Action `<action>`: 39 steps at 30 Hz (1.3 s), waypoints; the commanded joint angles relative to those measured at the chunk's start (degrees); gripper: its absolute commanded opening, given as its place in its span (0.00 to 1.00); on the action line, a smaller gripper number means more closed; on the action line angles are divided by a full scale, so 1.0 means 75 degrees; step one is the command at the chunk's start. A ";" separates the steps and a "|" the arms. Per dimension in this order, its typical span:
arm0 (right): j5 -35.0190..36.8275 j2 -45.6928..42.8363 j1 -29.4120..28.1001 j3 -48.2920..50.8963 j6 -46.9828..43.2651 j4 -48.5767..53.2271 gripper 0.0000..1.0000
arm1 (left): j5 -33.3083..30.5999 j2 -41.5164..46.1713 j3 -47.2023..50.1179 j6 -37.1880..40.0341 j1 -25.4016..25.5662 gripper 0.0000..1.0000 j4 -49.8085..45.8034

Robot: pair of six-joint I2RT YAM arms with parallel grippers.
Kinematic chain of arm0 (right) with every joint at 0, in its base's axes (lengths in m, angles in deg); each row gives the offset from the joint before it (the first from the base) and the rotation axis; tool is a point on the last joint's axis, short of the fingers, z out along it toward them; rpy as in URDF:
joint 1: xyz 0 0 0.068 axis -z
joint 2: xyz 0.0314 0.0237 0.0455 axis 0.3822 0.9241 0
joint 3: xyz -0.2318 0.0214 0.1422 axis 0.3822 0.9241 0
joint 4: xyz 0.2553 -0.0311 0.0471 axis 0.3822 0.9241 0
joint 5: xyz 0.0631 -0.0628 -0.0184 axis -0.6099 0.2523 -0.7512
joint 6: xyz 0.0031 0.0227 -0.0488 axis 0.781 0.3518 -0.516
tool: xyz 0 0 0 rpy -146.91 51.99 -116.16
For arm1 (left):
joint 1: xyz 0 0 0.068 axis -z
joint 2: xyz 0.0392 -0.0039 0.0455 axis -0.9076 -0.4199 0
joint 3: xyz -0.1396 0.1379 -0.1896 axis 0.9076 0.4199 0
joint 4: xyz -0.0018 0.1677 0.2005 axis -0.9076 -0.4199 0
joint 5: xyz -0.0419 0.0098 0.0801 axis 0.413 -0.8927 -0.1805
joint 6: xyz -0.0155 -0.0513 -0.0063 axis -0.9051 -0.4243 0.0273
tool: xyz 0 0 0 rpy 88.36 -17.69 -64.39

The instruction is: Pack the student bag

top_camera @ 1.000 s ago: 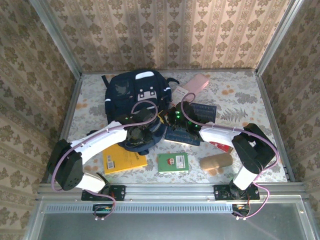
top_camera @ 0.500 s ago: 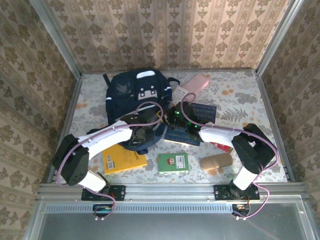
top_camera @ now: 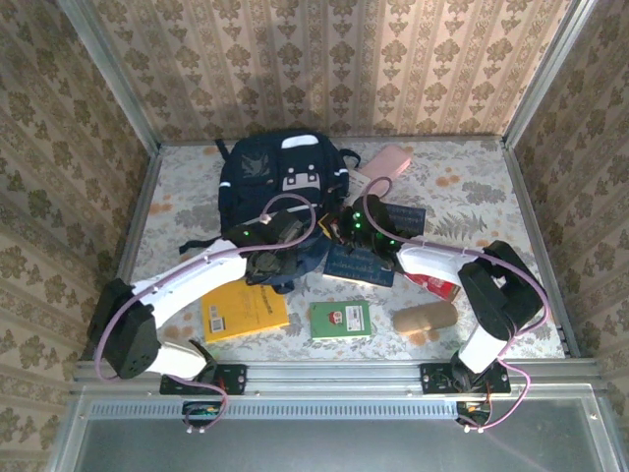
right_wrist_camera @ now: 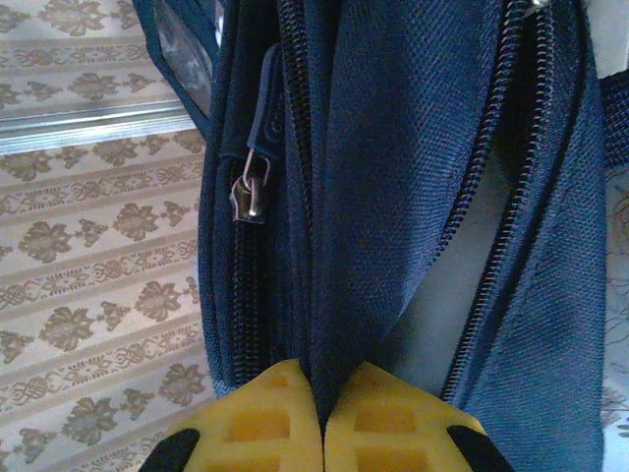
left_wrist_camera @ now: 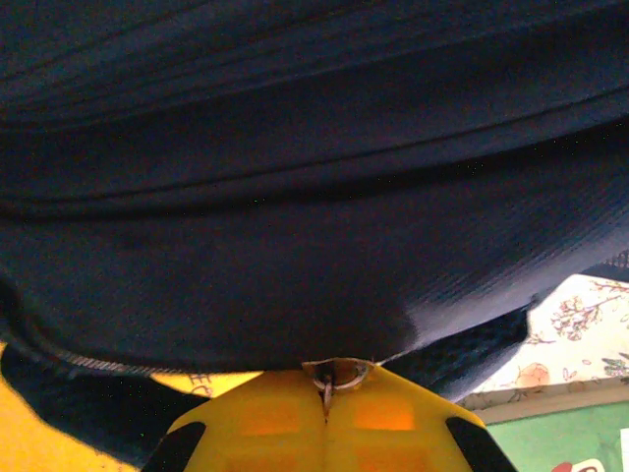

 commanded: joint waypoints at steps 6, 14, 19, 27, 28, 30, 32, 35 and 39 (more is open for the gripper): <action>-0.0928 0.0191 0.0449 -0.0943 -0.1314 0.0845 0.00 | 0.0536 0.0476 0.0566 0.0451 -0.0671 0.00 -0.0140; -0.1385 0.0520 0.0848 -0.1823 -0.2643 0.2310 0.00 | 0.0606 0.0860 0.0651 0.0797 -0.0972 0.00 -0.0452; -0.1589 0.1064 0.1008 -0.2672 -0.3405 0.3365 0.00 | 0.0898 0.1138 0.0818 0.0939 -0.1097 0.00 -0.0530; -0.1102 0.1354 0.1265 -0.3406 -0.4260 0.4485 0.00 | 0.0815 0.1566 0.0847 0.1085 -0.1109 0.00 -0.1132; -0.1153 0.1403 0.1292 -0.3486 -0.4317 0.4551 0.00 | 0.0811 0.1614 0.0859 0.1113 -0.1137 0.00 -0.1181; -0.1262 0.1535 0.1361 -0.3632 -0.4445 0.4654 0.00 | 0.0823 0.1685 0.0911 0.1151 -0.1196 0.00 -0.1235; -0.1284 0.1608 0.1402 -0.3787 -0.4633 0.4807 0.00 | 0.0920 0.1715 0.0941 0.1184 -0.1303 0.00 -0.1272; -0.1177 0.1726 0.1419 -0.4087 -0.4988 0.5147 0.00 | 0.1173 0.1731 0.0982 0.1266 -0.1411 0.00 -0.1204; -0.1334 0.1826 0.1396 -0.4425 -0.5175 0.5365 0.13 | 0.1907 0.1618 0.0767 0.1308 -0.1426 0.00 -0.0697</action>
